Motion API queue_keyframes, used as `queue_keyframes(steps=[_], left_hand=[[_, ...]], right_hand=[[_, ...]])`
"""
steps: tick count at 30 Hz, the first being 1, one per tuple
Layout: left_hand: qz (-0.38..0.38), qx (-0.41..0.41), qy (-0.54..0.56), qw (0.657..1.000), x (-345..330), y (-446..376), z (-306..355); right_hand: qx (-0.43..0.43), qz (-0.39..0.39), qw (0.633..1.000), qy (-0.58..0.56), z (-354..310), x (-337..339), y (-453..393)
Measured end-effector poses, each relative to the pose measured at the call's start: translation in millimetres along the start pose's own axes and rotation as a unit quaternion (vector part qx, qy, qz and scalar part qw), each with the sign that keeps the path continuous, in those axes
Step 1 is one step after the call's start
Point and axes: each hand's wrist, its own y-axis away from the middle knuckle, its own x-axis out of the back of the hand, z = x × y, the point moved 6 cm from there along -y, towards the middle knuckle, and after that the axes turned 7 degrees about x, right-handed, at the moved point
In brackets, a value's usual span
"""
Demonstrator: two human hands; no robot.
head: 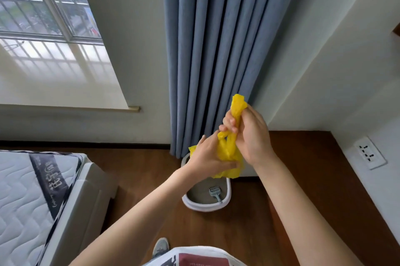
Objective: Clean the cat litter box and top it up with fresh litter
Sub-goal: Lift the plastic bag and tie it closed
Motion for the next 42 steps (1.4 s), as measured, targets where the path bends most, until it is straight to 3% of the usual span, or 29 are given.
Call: queue_keyframes(steps=[4, 8, 15, 21, 24, 27, 30, 35, 42], left_hand=[[0.005, 0.013, 0.002, 1.0, -5, -9, -4], [0.015, -0.031, -0.043, 0.998, -13, -3, -24], [-0.005, -0.045, -0.073, 0.996, -21, 13, -43], [0.017, 0.012, 0.028, 0.999, -7, 15, -21], [0.019, 0.057, 0.104, 0.993, -3, 16, -19], [0.017, 0.066, 0.099, 0.993, -2, 16, -19], [0.011, 0.061, 0.068, 0.996, -4, 17, -15], [0.001, 0.021, 0.045, 0.999, -14, 20, 2], [-0.005, -0.019, -0.021, 1.0, -37, 19, 20]], right_hand=[[0.025, 0.008, 0.999, 0.022, -13, -1, 3], [0.037, -0.017, 0.994, 0.099, -21, 5, 13], [0.026, -0.033, 0.992, 0.116, -17, -3, 30], [0.068, -0.027, 0.995, 0.074, -33, 19, 14], [0.025, -0.063, 0.997, 0.032, -17, 47, 22], [-0.002, -0.058, 0.998, -0.022, 0, 65, 41], [-0.014, -0.067, 0.993, 0.095, 15, 64, 54], [-0.014, -0.074, 0.941, 0.329, 36, 53, 56], [0.027, -0.067, 0.913, 0.401, 35, 76, 51]])
